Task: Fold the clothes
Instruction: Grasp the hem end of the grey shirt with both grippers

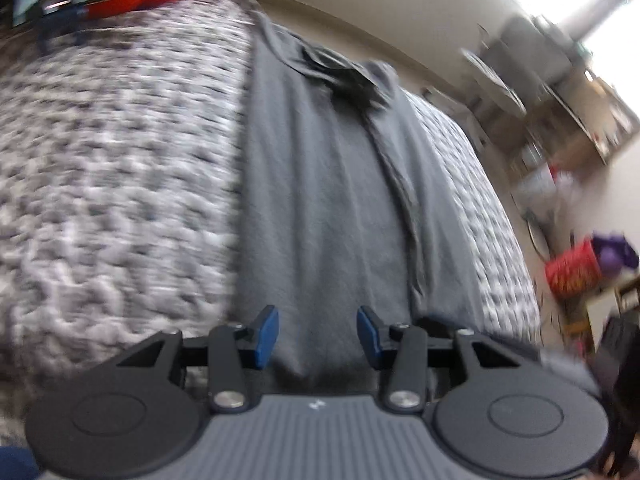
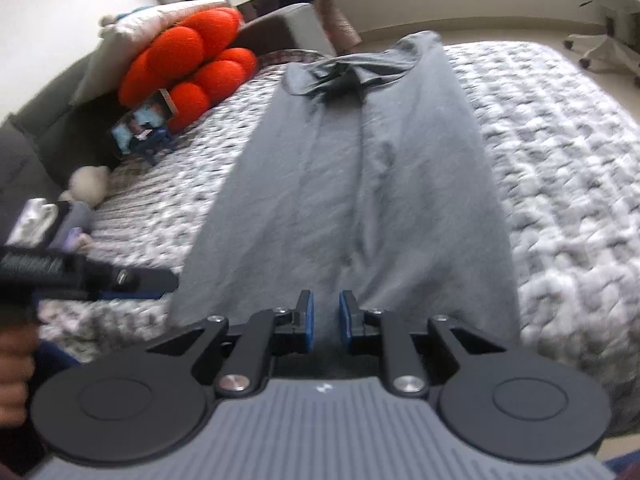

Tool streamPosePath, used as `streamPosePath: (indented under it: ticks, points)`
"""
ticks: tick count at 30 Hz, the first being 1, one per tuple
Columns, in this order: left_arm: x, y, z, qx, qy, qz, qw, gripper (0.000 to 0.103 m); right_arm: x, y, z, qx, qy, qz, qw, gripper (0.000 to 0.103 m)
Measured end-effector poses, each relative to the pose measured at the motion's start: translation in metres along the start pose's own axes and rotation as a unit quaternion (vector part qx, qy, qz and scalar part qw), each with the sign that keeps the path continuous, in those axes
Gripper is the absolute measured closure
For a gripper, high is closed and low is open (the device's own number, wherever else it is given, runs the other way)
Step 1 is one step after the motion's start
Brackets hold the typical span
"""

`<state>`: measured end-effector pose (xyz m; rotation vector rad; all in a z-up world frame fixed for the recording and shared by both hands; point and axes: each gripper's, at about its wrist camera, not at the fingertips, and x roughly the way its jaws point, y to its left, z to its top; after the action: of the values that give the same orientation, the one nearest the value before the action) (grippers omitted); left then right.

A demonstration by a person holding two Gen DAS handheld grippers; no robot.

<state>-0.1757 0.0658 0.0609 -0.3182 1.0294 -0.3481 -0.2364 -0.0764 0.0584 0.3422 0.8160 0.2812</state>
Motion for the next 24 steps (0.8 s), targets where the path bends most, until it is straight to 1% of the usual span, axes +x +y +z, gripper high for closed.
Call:
streamPosePath:
  ticks: [2,3,6,11,12,13,14,16,24]
  points:
    - [-0.002,0.005,-0.002,-0.003,0.002,0.008,1.0,0.059,0.0,0.005,-0.005,0.002,0.008,0.03,1.0,0.07]
    - [-0.001,0.006,-0.005,-0.003,0.005,0.01,0.9999,0.059,0.001,0.007,-0.007,0.002,0.013,0.042,0.999,0.07]
    - [0.003,0.008,-0.011,-0.004,0.013,0.015,0.9998,0.059,0.009,0.015,-0.013,-0.009,0.041,0.047,0.998,0.07]
    - [0.004,0.009,-0.017,0.003,0.019,0.027,0.9995,0.059,0.02,0.019,-0.022,-0.003,0.071,0.048,0.996,0.07]
    - [0.005,0.009,-0.017,0.004,0.021,0.03,0.9993,0.059,0.022,0.019,-0.024,-0.003,0.076,0.047,0.996,0.072]
    - [0.006,0.01,-0.017,0.005,0.023,0.034,0.9991,0.059,0.023,0.019,-0.026,-0.003,0.077,0.044,0.996,0.079]
    - [0.007,0.01,-0.018,0.007,0.026,0.038,0.9989,0.059,0.025,0.019,-0.028,-0.003,0.078,0.041,0.996,0.093]
    - [0.01,0.009,-0.021,0.012,0.032,0.048,0.9983,0.059,0.026,0.017,-0.031,0.003,0.076,0.045,0.996,0.094]
    - [0.015,0.013,-0.025,0.028,0.045,0.084,0.995,0.059,0.022,0.014,-0.037,0.03,0.099,0.049,0.993,0.097]
